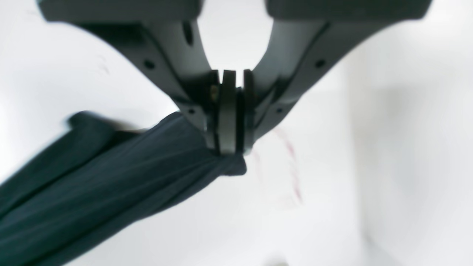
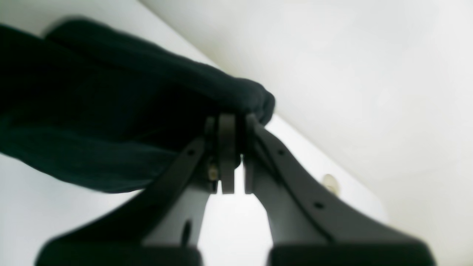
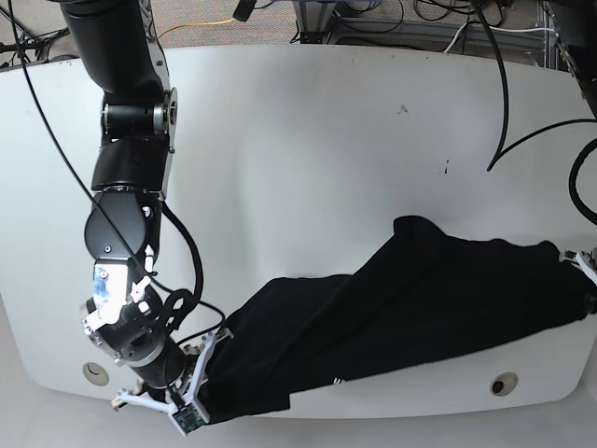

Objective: Fold the T-shirt properly

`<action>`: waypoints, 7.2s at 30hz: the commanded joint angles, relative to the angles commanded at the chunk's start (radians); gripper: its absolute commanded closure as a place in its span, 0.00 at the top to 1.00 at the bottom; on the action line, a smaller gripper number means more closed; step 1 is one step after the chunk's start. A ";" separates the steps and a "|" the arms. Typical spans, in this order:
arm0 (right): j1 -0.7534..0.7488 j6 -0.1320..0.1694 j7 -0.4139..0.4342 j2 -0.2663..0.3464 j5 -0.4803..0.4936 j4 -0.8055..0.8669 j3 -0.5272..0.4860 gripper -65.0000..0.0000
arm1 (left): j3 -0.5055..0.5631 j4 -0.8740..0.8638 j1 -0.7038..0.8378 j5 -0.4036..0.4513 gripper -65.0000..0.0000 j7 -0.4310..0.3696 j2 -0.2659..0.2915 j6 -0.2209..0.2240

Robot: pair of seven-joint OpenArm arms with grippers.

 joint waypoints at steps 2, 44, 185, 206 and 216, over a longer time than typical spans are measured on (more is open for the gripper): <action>0.000 0.002 -0.029 0.002 0.000 0.026 0.020 0.00 | 0.017 0.000 -0.012 0.003 0.01 0.002 0.000 0.000; -1.045 0.021 0.026 -0.198 0.114 0.199 0.379 0.16 | 0.098 -0.057 0.792 0.236 0.00 -0.264 0.063 -0.002; 0.055 0.020 0.624 -0.084 0.537 -1.274 -0.474 0.52 | -0.436 -0.640 0.437 0.238 0.07 -0.350 0.368 -0.257; 0.035 0.021 0.594 -0.189 0.397 -1.281 -0.470 0.19 | -0.437 -0.646 0.437 0.238 0.07 -0.350 0.350 -0.257; -0.005 0.026 0.505 -0.153 0.407 -1.149 -0.468 0.00 | -0.436 -0.640 0.437 0.238 0.07 -0.350 0.347 -0.257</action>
